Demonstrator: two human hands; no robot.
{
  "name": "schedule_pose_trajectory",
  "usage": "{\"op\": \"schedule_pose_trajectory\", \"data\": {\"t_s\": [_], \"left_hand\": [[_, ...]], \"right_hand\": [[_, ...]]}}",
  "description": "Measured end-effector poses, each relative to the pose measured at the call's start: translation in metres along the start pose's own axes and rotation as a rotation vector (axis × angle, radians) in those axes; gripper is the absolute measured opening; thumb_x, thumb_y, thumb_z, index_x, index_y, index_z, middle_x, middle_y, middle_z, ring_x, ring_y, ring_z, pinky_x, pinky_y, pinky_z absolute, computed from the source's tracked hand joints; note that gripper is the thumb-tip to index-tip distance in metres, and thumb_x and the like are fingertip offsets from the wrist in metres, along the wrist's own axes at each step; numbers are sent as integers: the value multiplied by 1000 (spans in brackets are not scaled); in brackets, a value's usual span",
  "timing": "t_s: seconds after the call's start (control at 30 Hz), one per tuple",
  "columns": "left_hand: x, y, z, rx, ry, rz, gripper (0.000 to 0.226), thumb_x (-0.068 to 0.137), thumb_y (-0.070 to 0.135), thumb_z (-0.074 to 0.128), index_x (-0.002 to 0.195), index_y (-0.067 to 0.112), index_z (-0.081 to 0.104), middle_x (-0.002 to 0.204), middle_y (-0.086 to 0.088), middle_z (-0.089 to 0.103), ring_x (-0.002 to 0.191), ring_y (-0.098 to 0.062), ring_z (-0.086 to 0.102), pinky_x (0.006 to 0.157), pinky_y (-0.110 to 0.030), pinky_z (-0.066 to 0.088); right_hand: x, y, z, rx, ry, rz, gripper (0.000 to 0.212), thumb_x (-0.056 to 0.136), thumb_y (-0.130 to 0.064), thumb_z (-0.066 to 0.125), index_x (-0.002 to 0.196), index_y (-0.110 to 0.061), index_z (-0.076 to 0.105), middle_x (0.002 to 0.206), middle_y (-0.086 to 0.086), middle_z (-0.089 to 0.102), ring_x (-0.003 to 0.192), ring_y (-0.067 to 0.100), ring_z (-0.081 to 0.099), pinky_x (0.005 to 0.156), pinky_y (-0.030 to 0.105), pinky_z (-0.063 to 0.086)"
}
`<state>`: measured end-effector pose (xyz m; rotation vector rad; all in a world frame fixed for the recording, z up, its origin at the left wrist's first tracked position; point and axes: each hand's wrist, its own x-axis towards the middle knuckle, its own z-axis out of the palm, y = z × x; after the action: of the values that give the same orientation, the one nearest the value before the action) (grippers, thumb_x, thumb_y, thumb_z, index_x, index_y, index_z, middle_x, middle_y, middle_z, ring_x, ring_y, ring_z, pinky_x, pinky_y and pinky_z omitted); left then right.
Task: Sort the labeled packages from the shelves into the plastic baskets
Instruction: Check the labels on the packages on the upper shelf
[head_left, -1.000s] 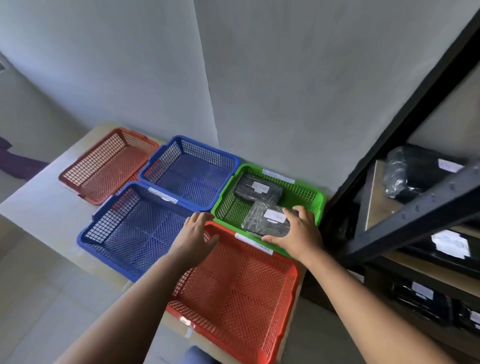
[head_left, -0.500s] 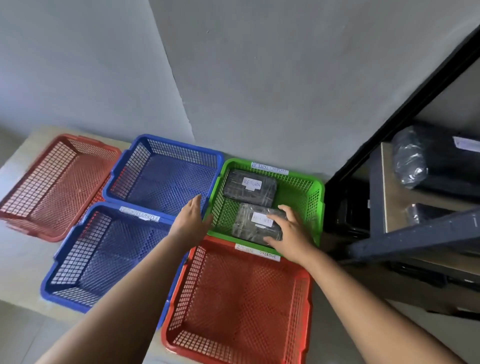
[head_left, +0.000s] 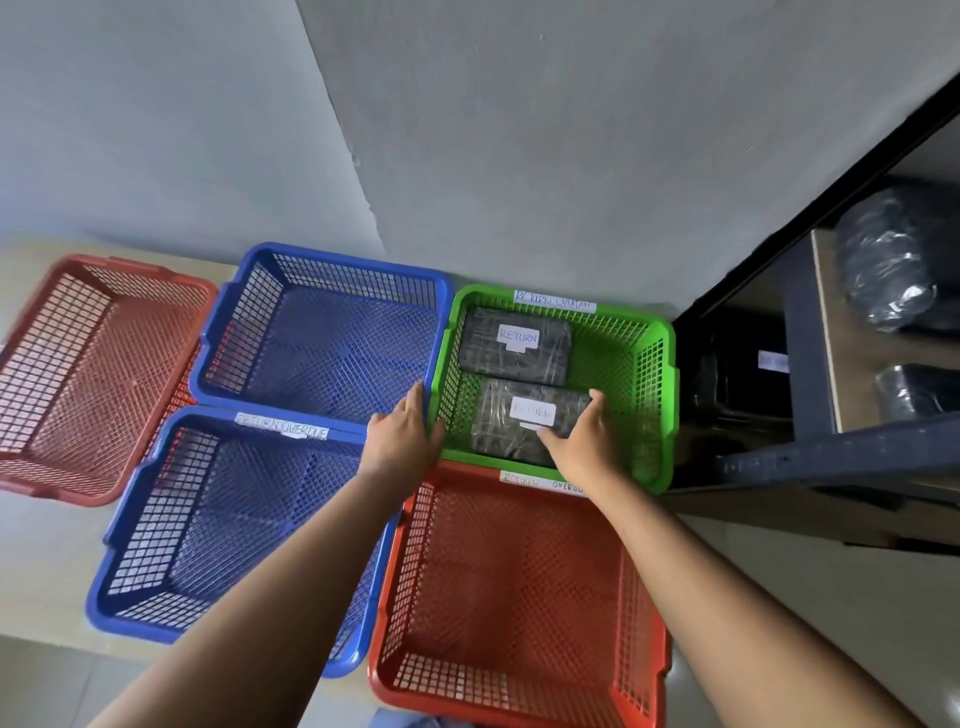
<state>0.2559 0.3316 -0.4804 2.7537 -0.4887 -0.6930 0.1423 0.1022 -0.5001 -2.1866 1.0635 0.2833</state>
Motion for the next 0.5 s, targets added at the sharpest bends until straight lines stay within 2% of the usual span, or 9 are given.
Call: {"op": "schedule_pose_trajectory", "data": {"t_s": [0.13,0.27,0.5], "left_hand": [[1,-1,0,-1,-10,15,68,110,42,44,166,11,22,153,-12,56,123,-35,63,114,-48,36],[0,-4,1,27,-20,46,71,113,46,37,169,10,13,160,-12,48,129,-39,59,113,-48,35],[4,-12,6,21,-21,88,75,112,53,34,168,8,14,160,-12,48,130,-35,59,111,-49,35]], "right_hand": [[-1,-12,16,51,17,-11,98,86,-43,85,156,-9,25,152,13,48,130,32,57,101,46,55],[-4,-25,29,65,34,-21,97,86,-42,85,156,-8,27,154,12,46,132,32,56,103,45,54],[-6,-25,35,114,66,-11,96,85,-41,86,156,-9,29,153,12,49,132,31,56,104,43,53]]}}
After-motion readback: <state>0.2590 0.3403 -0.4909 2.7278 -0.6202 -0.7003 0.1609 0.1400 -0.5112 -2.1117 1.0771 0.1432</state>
